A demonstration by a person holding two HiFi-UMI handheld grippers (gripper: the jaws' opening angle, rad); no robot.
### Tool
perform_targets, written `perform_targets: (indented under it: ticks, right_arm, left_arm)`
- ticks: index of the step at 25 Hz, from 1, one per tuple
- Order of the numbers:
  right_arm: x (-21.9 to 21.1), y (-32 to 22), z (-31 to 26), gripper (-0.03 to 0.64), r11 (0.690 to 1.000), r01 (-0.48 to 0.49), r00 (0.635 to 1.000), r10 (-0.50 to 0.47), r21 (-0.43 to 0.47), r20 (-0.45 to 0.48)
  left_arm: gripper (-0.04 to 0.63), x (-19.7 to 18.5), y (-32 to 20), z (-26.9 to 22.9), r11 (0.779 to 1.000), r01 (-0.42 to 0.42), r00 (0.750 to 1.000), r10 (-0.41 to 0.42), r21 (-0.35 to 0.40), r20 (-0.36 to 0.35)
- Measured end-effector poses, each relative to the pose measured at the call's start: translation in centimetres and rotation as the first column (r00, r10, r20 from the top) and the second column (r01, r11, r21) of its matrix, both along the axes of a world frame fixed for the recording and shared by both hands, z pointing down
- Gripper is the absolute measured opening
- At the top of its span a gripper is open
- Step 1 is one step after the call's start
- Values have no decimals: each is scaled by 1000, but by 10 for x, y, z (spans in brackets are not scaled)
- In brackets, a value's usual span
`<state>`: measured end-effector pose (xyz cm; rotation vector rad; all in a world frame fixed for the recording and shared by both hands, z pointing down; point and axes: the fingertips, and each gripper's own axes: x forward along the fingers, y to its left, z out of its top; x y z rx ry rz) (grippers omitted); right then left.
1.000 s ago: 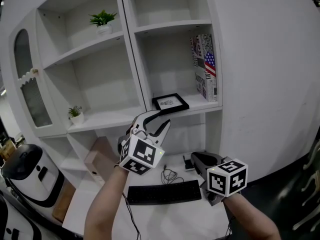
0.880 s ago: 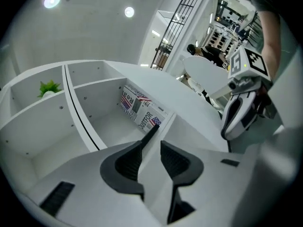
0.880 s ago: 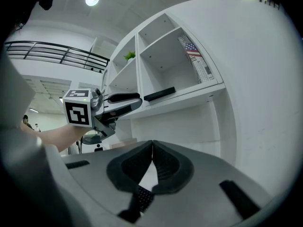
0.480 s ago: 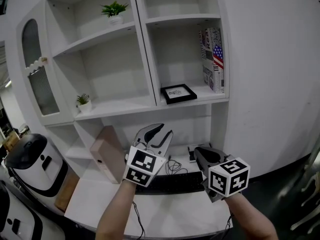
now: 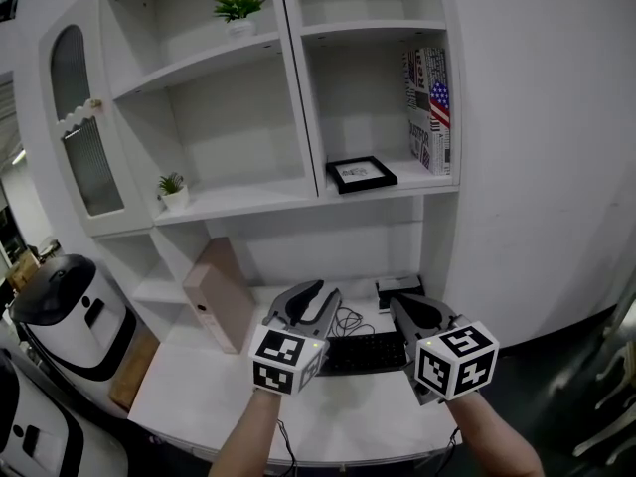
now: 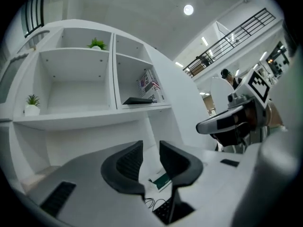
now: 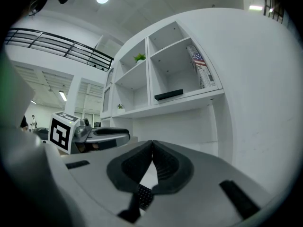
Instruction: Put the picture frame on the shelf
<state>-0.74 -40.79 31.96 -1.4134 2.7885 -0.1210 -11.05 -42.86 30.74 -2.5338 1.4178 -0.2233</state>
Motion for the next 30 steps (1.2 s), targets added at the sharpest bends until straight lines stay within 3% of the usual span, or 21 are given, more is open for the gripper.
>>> perform_targets:
  ticks: [6, 17, 30]
  right_arm:
    - [5, 12, 15, 2, 999, -24, 1000, 25, -29, 9]
    - [13, 37, 50, 0, 995, -64, 998, 65, -81, 20]
    - [20, 64, 84, 0, 987, -93, 995, 95, -132, 15]
  left_arm:
    - [94, -14, 19, 18, 998, 39, 996, -42, -41, -81]
    - [67, -17, 58, 59, 991, 57, 988, -73, -120, -139]
    - [52, -30, 90, 106, 973, 114, 979, -145, -203, -145]
